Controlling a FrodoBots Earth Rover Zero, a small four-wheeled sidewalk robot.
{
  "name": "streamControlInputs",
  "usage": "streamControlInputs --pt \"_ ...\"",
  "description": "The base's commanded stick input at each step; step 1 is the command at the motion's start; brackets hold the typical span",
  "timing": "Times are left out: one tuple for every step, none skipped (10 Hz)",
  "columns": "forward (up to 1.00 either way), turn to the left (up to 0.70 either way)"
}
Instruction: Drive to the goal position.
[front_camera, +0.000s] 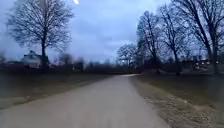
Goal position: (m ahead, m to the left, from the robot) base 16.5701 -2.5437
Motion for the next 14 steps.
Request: streamControlInputs --pt "0.70 0.00" --pt "0.70 0.00" --pt "0.70 0.00" --pt "0.70 0.00" --pt "0.70 0.00" --pt "0.70 0.00" --pt "0.70 0.00" --pt "0.70 0.00" --pt "0.70 0.00" --pt "0.70 -0.09" --pt "0.70 -0.35" --pt "0.70 -0.35" --pt "0.70 -0.09" --pt "0.70 0.00"
